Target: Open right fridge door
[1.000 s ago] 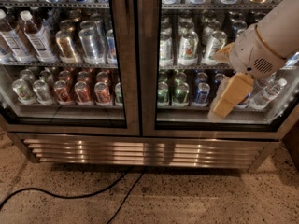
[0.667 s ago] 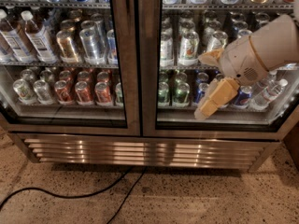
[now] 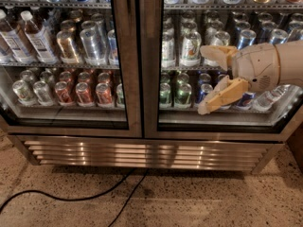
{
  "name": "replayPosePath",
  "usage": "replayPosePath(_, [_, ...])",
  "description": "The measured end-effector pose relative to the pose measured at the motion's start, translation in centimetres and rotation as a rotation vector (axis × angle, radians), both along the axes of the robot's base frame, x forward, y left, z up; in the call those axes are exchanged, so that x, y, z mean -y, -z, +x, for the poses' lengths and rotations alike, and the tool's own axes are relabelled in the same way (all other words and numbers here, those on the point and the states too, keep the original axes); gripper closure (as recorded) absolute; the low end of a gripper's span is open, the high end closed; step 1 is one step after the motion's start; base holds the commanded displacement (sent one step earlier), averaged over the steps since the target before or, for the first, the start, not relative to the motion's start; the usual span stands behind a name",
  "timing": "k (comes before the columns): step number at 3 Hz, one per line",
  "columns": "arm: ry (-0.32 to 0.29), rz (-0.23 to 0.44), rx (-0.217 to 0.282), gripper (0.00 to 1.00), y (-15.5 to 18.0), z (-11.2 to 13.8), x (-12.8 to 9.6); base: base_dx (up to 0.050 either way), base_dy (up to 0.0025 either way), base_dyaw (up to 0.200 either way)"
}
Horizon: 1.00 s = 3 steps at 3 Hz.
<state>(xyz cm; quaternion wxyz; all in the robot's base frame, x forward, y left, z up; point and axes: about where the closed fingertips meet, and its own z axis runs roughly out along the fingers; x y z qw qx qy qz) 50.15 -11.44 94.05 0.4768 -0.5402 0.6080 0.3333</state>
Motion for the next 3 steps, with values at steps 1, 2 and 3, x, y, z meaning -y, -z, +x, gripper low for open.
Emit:
replayPosePath(1, [-0.010,0.030,-0.004,0.00,-0.7,-0.2,-0.6,0.000,0.00000,0.000])
replayPosePath(2, [-0.053,0.115,-0.010,0.00,-0.8,-0.2,-1.2,0.000,0.00000,0.000])
replayPosePath(3, [-0.162,0.375,0.011,0.00,-3.0,-0.7,-1.8,0.000,0.00000,0.000])
